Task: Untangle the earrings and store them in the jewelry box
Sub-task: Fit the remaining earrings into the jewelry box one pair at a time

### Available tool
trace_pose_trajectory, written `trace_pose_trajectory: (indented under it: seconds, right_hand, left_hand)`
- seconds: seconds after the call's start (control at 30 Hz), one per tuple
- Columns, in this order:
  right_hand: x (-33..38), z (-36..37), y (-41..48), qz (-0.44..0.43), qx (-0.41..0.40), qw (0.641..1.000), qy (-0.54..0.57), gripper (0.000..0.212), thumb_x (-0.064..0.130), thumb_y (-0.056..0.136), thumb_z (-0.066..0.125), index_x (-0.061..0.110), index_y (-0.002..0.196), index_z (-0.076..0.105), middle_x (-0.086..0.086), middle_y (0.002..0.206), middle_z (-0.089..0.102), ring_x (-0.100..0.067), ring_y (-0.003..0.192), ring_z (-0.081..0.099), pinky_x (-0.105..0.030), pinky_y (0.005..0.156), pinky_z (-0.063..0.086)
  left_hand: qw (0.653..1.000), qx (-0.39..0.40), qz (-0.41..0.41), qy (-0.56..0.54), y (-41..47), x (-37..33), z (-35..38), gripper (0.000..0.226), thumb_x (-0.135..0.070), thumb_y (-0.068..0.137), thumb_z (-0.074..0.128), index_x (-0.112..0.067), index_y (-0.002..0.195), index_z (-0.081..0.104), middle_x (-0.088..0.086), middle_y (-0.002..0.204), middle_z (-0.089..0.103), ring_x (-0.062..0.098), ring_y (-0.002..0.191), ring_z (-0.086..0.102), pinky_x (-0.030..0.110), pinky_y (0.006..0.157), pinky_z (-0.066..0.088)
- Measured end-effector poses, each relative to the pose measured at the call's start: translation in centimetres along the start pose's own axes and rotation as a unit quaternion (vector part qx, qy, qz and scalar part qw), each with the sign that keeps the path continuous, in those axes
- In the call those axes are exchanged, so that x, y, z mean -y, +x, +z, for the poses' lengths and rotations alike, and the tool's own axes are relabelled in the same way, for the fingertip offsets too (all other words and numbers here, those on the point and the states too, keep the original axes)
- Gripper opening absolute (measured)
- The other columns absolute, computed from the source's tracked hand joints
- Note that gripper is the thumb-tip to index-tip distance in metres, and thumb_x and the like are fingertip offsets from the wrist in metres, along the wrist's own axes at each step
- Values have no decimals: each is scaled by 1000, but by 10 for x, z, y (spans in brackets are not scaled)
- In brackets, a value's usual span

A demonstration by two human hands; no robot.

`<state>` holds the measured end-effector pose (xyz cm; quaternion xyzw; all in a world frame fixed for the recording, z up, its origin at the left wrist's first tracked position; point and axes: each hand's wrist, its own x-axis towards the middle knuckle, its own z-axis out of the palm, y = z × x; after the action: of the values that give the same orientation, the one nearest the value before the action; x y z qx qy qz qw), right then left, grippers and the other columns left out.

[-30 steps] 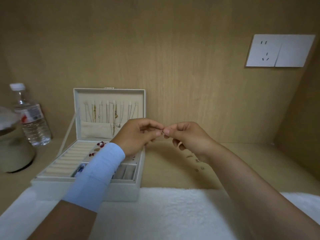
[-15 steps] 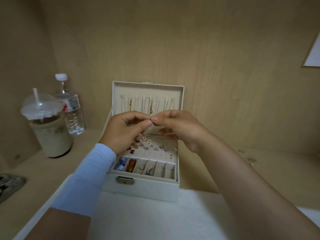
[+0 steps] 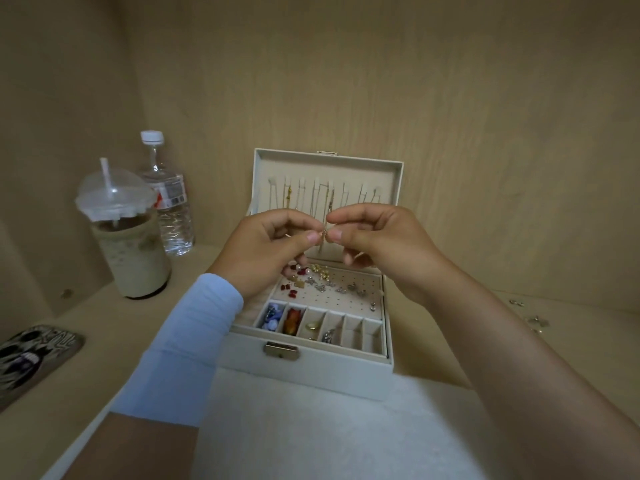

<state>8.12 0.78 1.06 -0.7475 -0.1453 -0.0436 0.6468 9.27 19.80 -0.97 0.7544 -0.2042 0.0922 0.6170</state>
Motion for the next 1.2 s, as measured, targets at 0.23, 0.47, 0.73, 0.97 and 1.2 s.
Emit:
trace_pose_trajectory:
  seconds: [0.23, 0.47, 0.73, 0.97, 1.2]
  right_hand:
    - [-2, 0, -1, 61, 21, 996, 63, 16, 11, 84, 77, 15, 98, 71, -5, 81, 74, -14, 55, 56, -28, 56, 48]
    - [-6, 3, 2, -86, -30, 987, -135, 13, 17, 81, 83, 22, 92, 79, 8, 81, 75, -2, 53, 57, -17, 55, 48]
    - [-12, -19, 4, -203, -28, 935, -288, 12, 26, 79, 84, 32, 89, 80, 16, 84, 74, -17, 71, 64, -42, 71, 56]
    - [-19, -47, 5, -261, -69, 899, -345, 14, 42, 75, 79, 34, 86, 81, 21, 86, 74, -3, 94, 65, -43, 96, 47]
    - [-38, -64, 4, -109, -44, 954, -275, 8, 19, 81, 83, 27, 80, 80, 13, 76, 75, 0, 72, 66, -18, 72, 48]
  left_hand:
    - [1000, 15, -4, -3, 0, 2, 3, 10, -10, 91, 66, -16, 93, 73, -1, 77, 70, 13, 66, 63, 21, 51, 49]
    - [999, 17, -39, 22, 2, 4, 4, 12, -15, 94, 62, -19, 91, 73, -6, 74, 68, 15, 66, 62, 23, 51, 49]
    - [995, 51, -79, 19, 6, -4, 14, 10, -23, 92, 66, -21, 88, 75, -4, 66, 68, 13, 60, 57, 23, 55, 49]
    - [989, 95, -98, 57, 22, -18, 36, 11, -22, 93, 65, -19, 89, 74, -9, 64, 69, 8, 52, 54, 22, 51, 46]
    - [984, 98, -100, 108, 41, -8, 48, 8, -25, 90, 69, -23, 96, 73, -2, 84, 75, 7, 58, 60, 25, 53, 48]
